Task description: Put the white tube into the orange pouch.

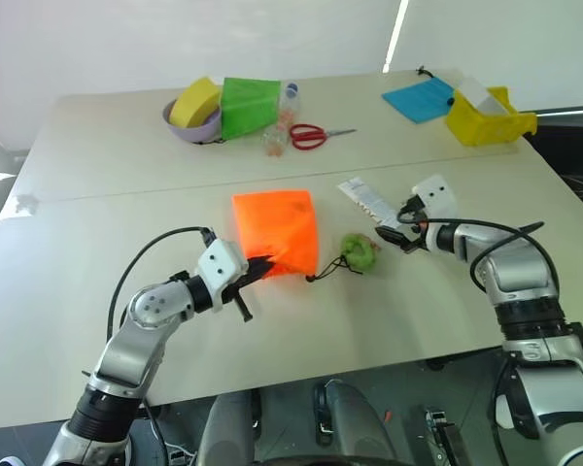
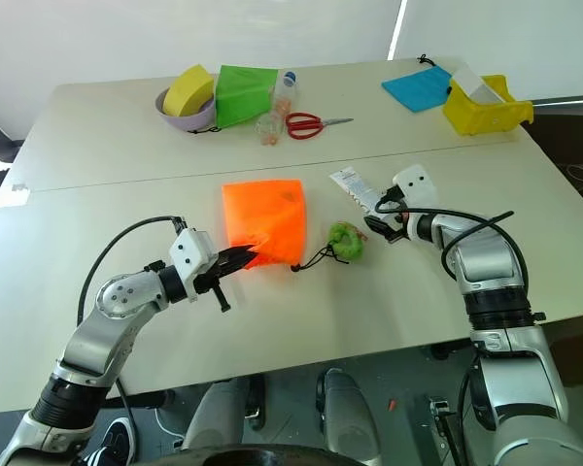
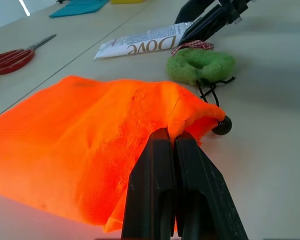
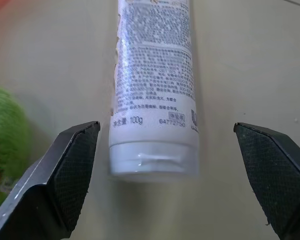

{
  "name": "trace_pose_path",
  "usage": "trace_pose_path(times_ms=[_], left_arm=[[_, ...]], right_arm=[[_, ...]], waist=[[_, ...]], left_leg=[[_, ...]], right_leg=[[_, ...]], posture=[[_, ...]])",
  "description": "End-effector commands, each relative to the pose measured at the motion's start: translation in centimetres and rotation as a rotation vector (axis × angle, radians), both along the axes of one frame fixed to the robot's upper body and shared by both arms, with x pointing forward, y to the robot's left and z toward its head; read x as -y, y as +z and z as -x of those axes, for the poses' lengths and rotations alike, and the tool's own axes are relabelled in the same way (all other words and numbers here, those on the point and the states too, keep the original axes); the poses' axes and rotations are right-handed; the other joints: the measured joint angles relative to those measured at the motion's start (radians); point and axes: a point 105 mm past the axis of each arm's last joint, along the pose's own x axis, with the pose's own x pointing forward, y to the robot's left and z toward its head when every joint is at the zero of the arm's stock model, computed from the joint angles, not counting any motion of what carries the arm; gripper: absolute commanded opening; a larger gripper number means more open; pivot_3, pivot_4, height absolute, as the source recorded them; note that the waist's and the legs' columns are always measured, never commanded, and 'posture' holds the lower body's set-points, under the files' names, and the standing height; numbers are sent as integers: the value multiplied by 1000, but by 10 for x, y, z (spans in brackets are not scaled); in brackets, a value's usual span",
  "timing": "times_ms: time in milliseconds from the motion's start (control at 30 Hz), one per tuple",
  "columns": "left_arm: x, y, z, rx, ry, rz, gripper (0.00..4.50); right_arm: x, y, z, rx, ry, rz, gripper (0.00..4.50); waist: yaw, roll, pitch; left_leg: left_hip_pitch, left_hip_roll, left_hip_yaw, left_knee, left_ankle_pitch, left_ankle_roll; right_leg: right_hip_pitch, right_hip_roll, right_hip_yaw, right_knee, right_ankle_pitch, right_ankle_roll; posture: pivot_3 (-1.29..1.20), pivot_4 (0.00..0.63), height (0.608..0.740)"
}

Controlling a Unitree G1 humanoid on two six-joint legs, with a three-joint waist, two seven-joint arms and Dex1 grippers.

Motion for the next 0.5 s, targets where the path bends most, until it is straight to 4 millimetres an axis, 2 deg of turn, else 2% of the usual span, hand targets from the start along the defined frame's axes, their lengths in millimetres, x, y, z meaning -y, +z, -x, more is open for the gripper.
trace_pose_path(times_ms=[33, 133, 167, 300, 367, 467, 500], left_arm=[[2, 9, 2, 51, -8, 1, 0], [2, 9, 2, 54, -12, -5, 0], [2, 9, 1, 54, -13, -6, 0], [2, 9, 1, 54, -16, -12, 0], [2, 9, 0, 59, -21, -16, 0], [1, 10, 1, 59, -22, -15, 0], [1, 10, 1, 59, -22, -16, 0]], right_arm=[[-2, 13, -3, 35, 5, -35, 3606], [-3, 17, -3, 64, 11, -36, 2097], [-5, 21, -3, 85, 22, -38, 1777], [-15, 35, 5, 141, 105, -75, 1799], [-13, 45, 14, 176, 138, -103, 1799], [-18, 57, 39, 195, 257, -166, 1799], [-23, 57, 53, 176, 328, -172, 1799]], waist=[[0, 0, 0], [0, 0, 0], [0, 0, 0], [1, 0, 0], [2, 0, 0], [6, 0, 0], [8, 0, 0]], left_leg=[[0, 0, 0, 0, 0, 0], [0, 0, 0, 0, 0, 0], [0, 0, 0, 0, 0, 0], [0, 0, 0, 0, 0, 0], [0, 0, 0, 0, 0, 0], [-1, 0, 0, -1, 0, 0], [-1, 0, 0, -1, 0, 0]], right_leg=[[0, 0, 0, 0, 0, 0], [0, 0, 0, 0, 0, 0], [0, 0, 0, 0, 0, 0], [0, 0, 0, 0, 0, 0], [0, 0, 0, 0, 1, 2], [0, 0, 0, 0, 1, 2], [0, 0, 0, -1, 1, 2]], posture=[[0, 150, 740], [0, 150, 740], [0, 150, 740], [0, 150, 740], [0, 150, 740], [0, 150, 740], [0, 150, 740]])
